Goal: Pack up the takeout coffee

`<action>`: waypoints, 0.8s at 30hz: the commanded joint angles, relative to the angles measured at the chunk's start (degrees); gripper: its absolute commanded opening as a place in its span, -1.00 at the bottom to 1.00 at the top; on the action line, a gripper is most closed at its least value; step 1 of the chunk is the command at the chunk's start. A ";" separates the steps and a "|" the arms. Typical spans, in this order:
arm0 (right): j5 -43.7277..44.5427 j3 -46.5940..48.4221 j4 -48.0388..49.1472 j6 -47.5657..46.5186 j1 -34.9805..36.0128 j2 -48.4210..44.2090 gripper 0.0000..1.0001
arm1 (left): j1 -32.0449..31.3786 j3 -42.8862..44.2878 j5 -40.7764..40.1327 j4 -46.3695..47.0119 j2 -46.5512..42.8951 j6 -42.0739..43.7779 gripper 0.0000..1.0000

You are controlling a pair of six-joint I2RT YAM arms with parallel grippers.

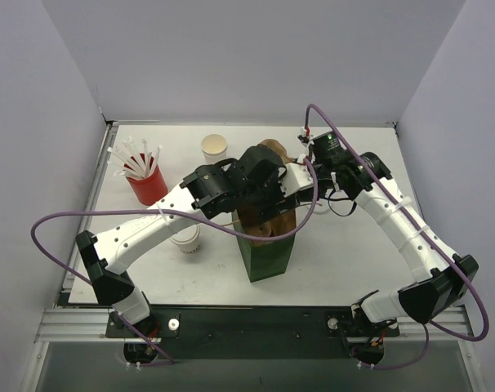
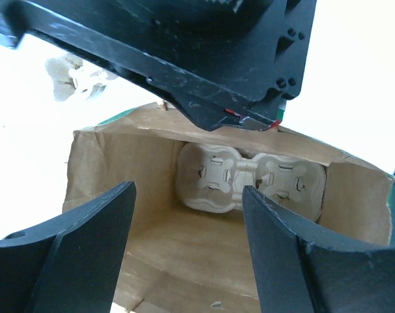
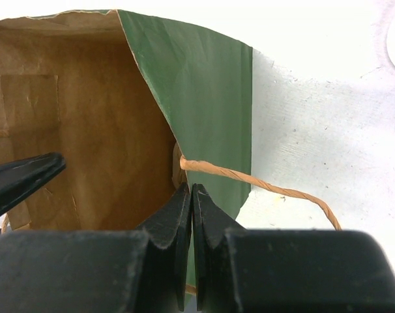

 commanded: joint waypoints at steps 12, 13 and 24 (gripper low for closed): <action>4.29 -1.78 0.09 1.93 0.30 -3.10 -1.00 | -0.09 14.33 -2.61 -7.71 1.89 -12.38 0.32; 4.47 -1.87 0.00 2.02 0.30 -3.19 -1.00 | -0.09 14.95 -3.22 -8.23 2.15 -13.44 0.32; 6.40 -3.01 0.09 2.64 0.30 -4.95 -1.00 | 0.70 31.12 -16.23 -22.29 5.76 -29.87 0.23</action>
